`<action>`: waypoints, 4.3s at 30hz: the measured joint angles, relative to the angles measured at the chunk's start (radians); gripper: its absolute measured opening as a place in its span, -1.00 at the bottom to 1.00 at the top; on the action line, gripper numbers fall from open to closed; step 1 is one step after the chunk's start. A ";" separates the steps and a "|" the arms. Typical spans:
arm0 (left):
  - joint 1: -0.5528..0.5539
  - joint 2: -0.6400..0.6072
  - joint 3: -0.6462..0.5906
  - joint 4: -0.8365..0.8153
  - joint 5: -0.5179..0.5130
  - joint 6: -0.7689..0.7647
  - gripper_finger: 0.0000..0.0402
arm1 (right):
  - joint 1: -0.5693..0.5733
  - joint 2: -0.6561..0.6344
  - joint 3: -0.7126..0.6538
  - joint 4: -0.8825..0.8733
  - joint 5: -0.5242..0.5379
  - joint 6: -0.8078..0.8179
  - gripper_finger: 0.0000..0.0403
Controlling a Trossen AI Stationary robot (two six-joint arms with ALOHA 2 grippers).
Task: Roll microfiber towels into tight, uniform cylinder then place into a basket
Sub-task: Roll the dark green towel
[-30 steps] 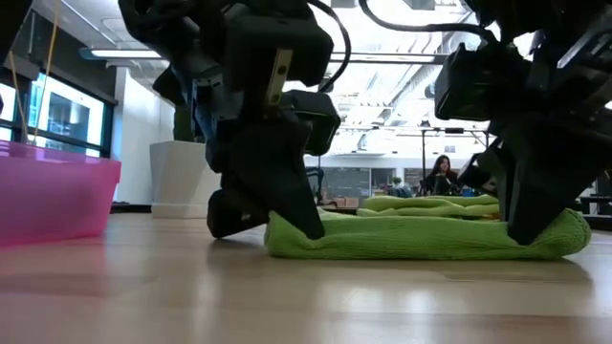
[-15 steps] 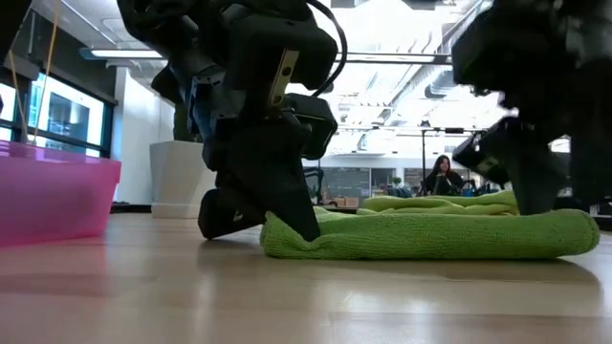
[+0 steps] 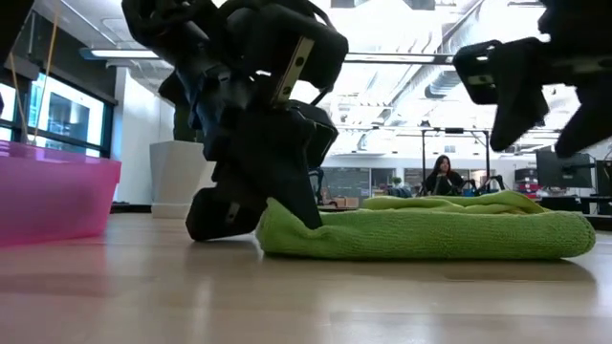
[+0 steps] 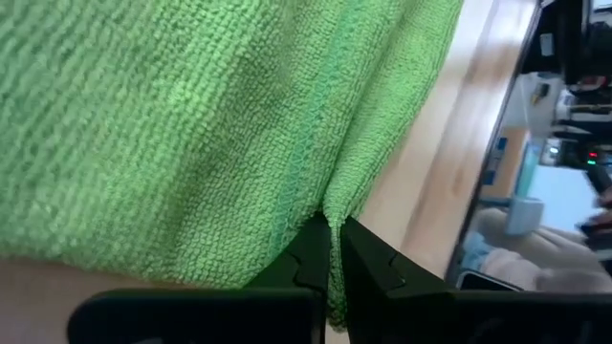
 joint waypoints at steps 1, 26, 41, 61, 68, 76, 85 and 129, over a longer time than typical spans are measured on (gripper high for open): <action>0.004 0.000 0.000 0.000 0.008 -0.005 -0.98 | 0.014 0.018 0.000 0.014 0.026 0.006 -0.18; 0.023 0.000 0.001 0.003 0.058 -0.062 -0.98 | 0.122 0.235 0.003 0.023 0.236 0.398 -0.89; 0.017 0.000 0.002 0.016 0.140 -0.244 -0.90 | -0.006 0.190 0.002 0.036 -0.135 0.866 -0.97; 0.009 0.002 0.005 -0.063 0.048 -0.230 -0.89 | -0.088 0.139 0.000 -0.028 -0.184 1.044 -0.99; 0.007 0.004 0.004 -0.070 -0.012 -0.194 -0.89 | -0.099 0.157 0.001 -0.031 -0.179 0.989 -0.94; -0.004 0.005 0.004 -0.074 -0.049 -0.178 -0.89 | -0.099 0.152 0.001 -0.035 -0.178 0.786 -0.58; -0.003 0.006 0.003 -0.081 -0.052 -0.177 -0.89 | -0.116 0.023 -0.002 -0.172 -0.289 0.580 -0.51; -0.001 0.008 0.002 -0.072 -0.011 -0.167 -0.89 | 0.013 0.125 0.000 0.102 0.049 0.131 -0.07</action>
